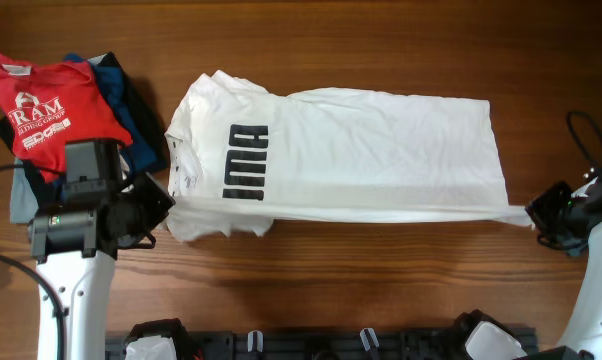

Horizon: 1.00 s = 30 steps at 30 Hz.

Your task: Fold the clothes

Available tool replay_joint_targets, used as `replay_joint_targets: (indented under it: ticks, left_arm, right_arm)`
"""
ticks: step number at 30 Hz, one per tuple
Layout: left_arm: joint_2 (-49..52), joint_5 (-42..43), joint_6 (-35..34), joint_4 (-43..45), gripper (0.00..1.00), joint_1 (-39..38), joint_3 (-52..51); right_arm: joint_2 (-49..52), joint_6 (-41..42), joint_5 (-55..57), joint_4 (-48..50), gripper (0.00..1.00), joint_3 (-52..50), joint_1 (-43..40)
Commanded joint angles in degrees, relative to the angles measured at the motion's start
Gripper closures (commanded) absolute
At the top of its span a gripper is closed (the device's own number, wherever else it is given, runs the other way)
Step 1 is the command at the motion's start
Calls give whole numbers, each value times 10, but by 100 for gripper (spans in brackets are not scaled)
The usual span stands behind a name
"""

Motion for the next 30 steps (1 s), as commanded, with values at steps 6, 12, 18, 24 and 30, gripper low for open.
replay_joint_targets:
  ticks: [6,12,18,24,30]
  left_arm:
    - [-101,23,48,-18,96,6,87]
    - [-146,23,42,-33,96,6,87]
    - [-97,24,42,-1,96,6,87]
    - [27,63,42,70,96,4,87]
    - [196,94,42,244,96,-38,95]
  right_arm:
    - [-114,-37,-69,-18,96,152,-5]
    - [-138,-63,-98,-15,96,152,-5]
    - [-59,-98,-113,-15,96,152,14]
    - [62,-113,-113,2,96,152,58]
    - [190,-113,-115,94,96,159,133]
